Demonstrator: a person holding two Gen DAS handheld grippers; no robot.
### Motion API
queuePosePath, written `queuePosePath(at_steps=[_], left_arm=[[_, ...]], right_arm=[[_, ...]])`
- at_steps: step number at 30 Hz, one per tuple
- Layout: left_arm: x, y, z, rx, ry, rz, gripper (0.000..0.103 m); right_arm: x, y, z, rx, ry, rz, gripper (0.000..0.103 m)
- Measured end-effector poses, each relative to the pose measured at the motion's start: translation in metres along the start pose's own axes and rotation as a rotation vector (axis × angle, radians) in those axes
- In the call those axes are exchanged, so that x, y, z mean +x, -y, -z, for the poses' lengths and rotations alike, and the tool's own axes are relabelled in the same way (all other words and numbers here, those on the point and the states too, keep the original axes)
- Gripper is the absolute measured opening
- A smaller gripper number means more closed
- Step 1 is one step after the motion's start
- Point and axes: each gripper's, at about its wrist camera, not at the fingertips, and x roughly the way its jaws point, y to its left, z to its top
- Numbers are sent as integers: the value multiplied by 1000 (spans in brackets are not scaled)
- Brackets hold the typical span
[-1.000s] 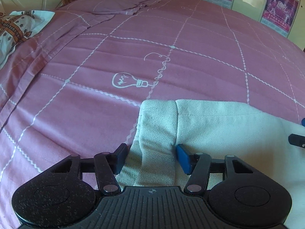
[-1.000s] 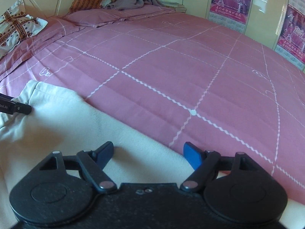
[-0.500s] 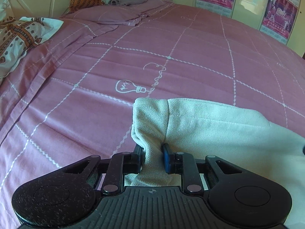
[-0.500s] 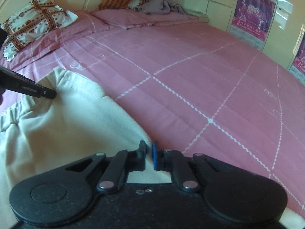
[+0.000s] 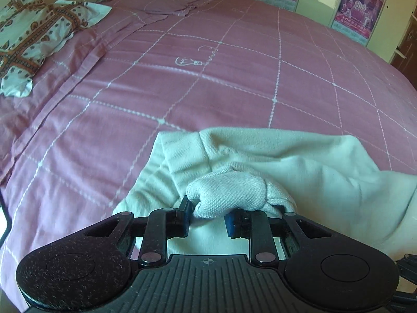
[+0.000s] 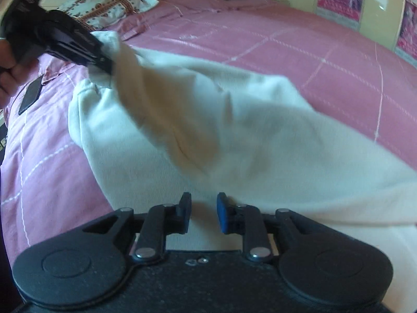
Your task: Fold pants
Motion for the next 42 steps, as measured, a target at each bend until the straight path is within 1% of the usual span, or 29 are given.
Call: queuePosePath(at_steps=[1, 3, 4, 5, 7, 9, 10, 11, 13, 15, 16, 17, 19, 20, 22, 25, 27, 28, 29, 30, 31, 34, 36, 37, 38, 39, 40, 41, 42], left_arm=[[-8, -4, 5, -25, -2, 11, 26], [-21, -13, 14, -97, 0, 50, 37], [-25, -18, 18, -139, -4, 74, 48], [-27, -22, 21, -180, -3, 97, 57], [-31, -26, 27, -253, 14, 137, 63], [-33, -26, 31, -318, 25, 166, 65], [-30, -26, 32, -344, 18, 181, 71], [-25, -25, 33, -364, 2, 189, 74], [-12, -24, 35, -405, -33, 200, 74], [-3, -26, 40, -472, -36, 231, 73], [0, -26, 40, -499, -25, 238, 69], [3, -26, 40, -513, -17, 235, 46], [13, -26, 38, -532, -35, 241, 18], [16, -27, 38, -545, -35, 240, 14], [19, -26, 37, -526, -28, 221, 12], [19, -21, 33, -482, -15, 211, 11], [17, -22, 28, -470, -6, 205, 11], [15, -25, 25, -468, 0, 206, 11], [12, -27, 19, -462, 13, 207, 11], [8, -32, 12, -452, 35, 208, 11], [2, -36, 5, -442, 59, 208, 11], [-17, -52, -10, -422, 114, 231, 11], [-20, -58, -6, -385, 120, 213, 11], [-16, -62, 1, -373, 108, 190, 11], [-7, -66, 11, -382, 78, 168, 11], [6, -69, 21, -392, 35, 139, 11], [24, -71, 36, -391, -24, 106, 11], [34, -71, 46, -382, -37, 102, 11], [33, -69, 50, -366, -12, 98, 11]], right_arm=[[-5, 0, 4, 31, 15, 0, 23], [-20, 6, 8, 112, 48, -5, 27], [-26, 11, 9, 160, 60, -8, 33], [-30, 16, 10, 202, 65, -8, 40], [-32, 33, 15, 288, 58, 9, 46], [-31, 44, 18, 350, 48, 15, 46], [-31, 49, 20, 376, 49, 19, 46], [-30, 53, 21, 397, 50, 26, 46], [-29, 58, 22, 430, 52, 28, 47], [-26, 62, 20, 455, 44, 27, 48], [-24, 62, 17, 472, 43, 24, 48], [-24, 64, 17, 491, 42, 20, 48], [-23, 71, 15, 546, 39, 9, 48], [-21, 75, 15, 578, 38, 3, 48], [-17, 88, 14, 689, 45, -17, 48], [-8, 113, 17, 883, 78, -33, 48], [0, 124, 17, 968, 72, -14, 36], [2, 126, 16, 982, 61, 24, 10], [0, 126, 15, 985, 56, 47, 10], [-6, 124, 16, 999, 82, 30, 10], [-17, 119, 16, 1000, 116, 14, 10], [-65, 96, 4, 874, 232, -33, 10], [-87, 83, 5, 838, 262, -91, 10], [-91, 75, 7, 808, 257, -103, 10], [-89, 66, 10, 767, 238, -100, 10], [-80, 58, 13, 724, 205, -83, 10], [-65, 52, 17, 691, 155, -54, 10], [-47, 47, 22, 678, 92, -23, 10], [-31, 45, 28, 681, 42, -1, 10]])
